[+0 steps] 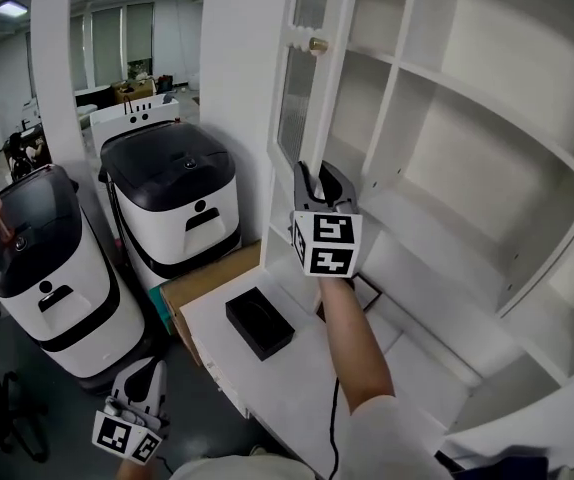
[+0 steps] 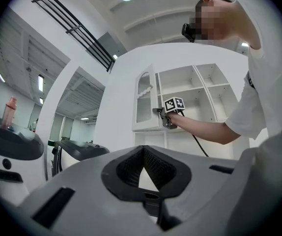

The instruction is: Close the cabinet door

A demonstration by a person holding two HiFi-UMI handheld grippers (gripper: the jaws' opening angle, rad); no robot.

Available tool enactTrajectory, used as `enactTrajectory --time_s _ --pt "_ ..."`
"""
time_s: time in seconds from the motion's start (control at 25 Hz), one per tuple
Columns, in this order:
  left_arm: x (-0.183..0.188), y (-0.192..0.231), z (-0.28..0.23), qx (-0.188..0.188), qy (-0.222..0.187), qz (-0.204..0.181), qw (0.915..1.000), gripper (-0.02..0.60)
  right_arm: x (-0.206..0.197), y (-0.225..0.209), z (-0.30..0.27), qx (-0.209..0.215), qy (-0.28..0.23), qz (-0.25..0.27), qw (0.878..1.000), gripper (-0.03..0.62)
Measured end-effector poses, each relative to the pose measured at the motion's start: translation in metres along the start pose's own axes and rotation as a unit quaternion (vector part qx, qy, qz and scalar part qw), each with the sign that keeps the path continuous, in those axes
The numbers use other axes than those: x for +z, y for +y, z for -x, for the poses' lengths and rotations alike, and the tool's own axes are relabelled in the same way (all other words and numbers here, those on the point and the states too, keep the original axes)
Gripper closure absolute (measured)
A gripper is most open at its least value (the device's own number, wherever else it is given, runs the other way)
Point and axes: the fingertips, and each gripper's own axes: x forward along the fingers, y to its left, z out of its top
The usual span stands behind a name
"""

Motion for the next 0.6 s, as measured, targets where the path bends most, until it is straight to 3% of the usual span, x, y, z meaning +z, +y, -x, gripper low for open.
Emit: enactTrajectory --time_s 0.6 --pt "-0.015 -0.021 -0.034 -0.016 0.010 0.007 0.9998 0.575 -0.016 -0.049 0.000 -0.008 -0.007 -0.017 1.000 0.488"
